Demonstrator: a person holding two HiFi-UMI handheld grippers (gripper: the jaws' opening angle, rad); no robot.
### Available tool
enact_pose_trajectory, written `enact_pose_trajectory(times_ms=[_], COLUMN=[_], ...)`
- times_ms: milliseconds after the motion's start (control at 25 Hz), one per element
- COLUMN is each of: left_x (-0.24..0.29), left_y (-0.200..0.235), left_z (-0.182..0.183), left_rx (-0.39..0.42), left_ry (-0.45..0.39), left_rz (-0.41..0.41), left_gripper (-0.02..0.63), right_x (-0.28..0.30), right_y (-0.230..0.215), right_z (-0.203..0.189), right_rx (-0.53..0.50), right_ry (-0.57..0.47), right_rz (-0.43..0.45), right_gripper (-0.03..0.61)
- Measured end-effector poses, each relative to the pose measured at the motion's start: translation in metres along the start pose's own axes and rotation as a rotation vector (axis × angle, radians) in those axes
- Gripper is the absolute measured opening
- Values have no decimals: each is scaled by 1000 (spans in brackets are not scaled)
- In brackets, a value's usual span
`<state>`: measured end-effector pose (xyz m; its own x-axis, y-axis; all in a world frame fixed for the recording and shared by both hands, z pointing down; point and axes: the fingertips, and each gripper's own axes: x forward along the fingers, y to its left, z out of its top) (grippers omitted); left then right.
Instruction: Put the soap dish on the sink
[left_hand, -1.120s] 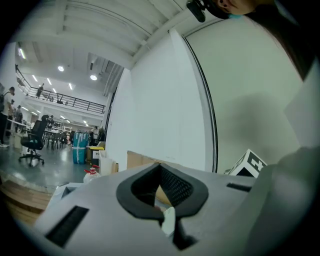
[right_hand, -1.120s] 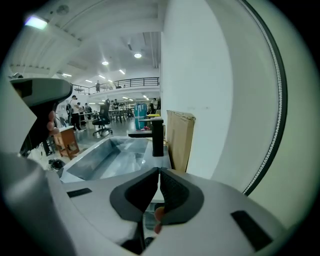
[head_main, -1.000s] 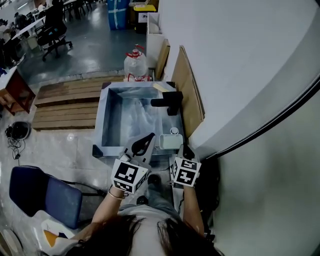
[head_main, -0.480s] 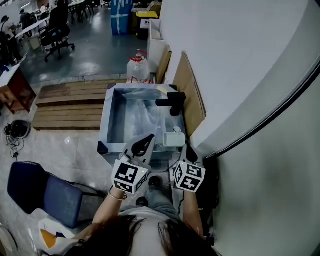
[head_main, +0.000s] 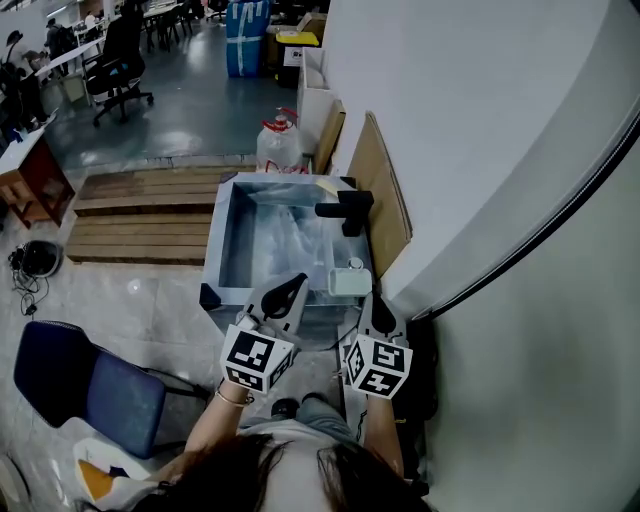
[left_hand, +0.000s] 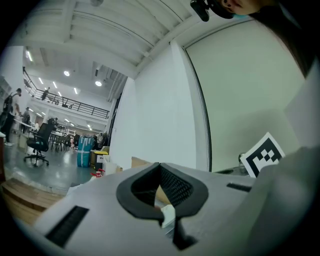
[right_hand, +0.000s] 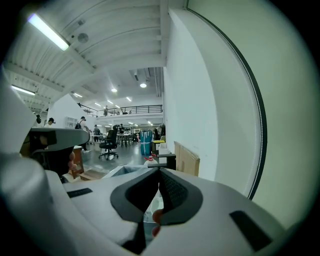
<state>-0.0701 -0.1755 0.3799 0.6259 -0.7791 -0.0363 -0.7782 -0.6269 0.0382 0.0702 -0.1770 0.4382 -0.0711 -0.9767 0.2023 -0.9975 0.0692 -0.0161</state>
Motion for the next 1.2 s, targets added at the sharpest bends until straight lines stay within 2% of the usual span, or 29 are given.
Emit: enact_pose_trajectory(times_ms=[520, 1200], left_x=[-6, -31], left_y=[-19, -72], left_z=[12, 17], left_rx=[18, 63], left_ry=[1, 31], left_rz=[21, 64], left_gripper=[8, 8], right_x=[-21, -78], right_y=[6, -7], right_z=[28, 44], right_rx=[-35, -49], right_ry=[-46, -107], right_rz=[70, 146], right_gripper=[25, 25])
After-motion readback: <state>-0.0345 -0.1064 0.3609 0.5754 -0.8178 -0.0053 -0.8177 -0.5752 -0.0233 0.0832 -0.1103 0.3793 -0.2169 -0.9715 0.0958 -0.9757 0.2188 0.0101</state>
